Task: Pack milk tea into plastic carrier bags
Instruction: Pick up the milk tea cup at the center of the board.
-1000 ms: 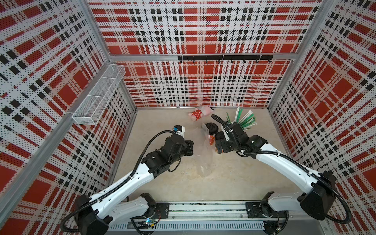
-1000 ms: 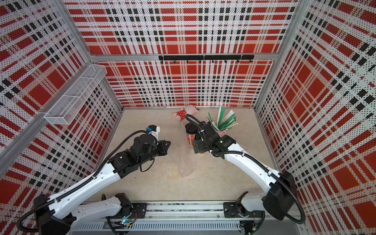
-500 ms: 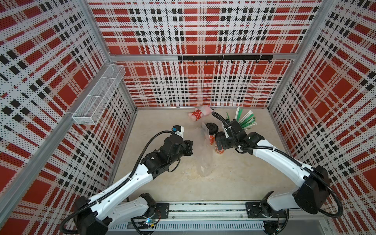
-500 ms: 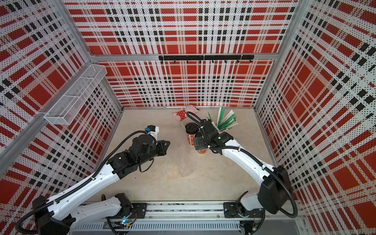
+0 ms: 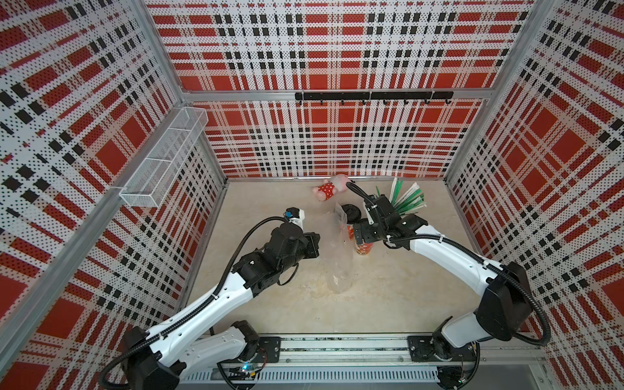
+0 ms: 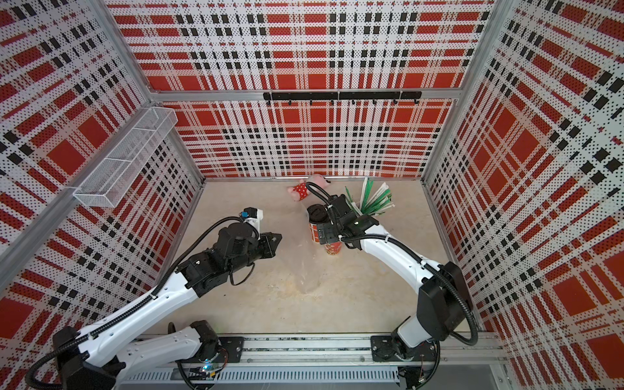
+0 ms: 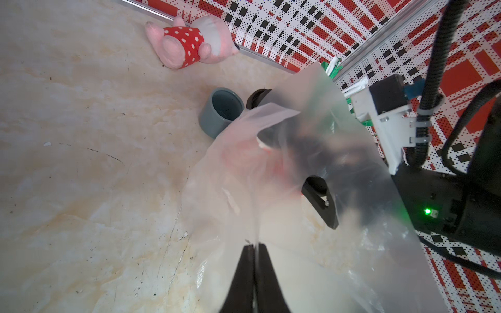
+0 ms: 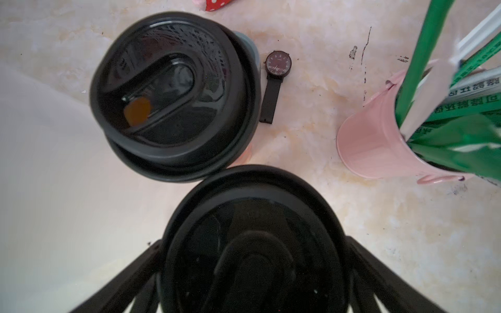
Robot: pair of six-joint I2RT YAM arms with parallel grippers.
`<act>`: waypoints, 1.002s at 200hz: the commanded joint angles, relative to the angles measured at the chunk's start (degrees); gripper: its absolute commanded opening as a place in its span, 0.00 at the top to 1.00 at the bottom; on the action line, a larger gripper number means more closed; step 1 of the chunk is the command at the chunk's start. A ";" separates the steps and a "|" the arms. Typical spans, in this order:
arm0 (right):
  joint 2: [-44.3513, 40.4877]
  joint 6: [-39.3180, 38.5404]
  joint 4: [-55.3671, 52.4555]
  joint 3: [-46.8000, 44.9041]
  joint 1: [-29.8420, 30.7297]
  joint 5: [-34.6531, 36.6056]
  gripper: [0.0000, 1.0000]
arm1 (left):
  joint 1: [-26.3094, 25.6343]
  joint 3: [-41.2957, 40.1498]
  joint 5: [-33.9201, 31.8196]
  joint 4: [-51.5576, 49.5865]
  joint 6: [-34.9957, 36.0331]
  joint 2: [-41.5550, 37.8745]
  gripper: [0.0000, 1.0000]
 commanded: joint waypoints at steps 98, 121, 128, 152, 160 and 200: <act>-0.46 -1.63 0.21 1.54 -0.57 0.20 0.00 | 0.64 -0.48 0.62 1.58 0.43 -0.75 0.93; 0.99 -1.84 -0.14 1.97 -0.57 -0.51 0.00 | 0.64 -0.48 0.58 1.52 0.37 -0.91 0.93; 1.51 -1.86 -0.23 2.09 -0.57 -0.46 0.00 | 0.64 -0.49 0.58 1.63 0.36 -0.97 0.93; 2.46 -1.86 -0.53 2.61 -0.57 0.26 0.00 | 0.64 -0.60 0.46 1.56 0.37 -1.17 0.93; 2.42 -1.82 -0.90 2.84 -0.57 0.56 0.01 | 0.73 -0.57 0.50 1.58 0.37 -1.31 0.93; 0.05 -1.77 -1.27 2.72 -0.57 1.32 0.08 | 0.82 -0.51 0.52 1.73 0.41 -0.85 0.93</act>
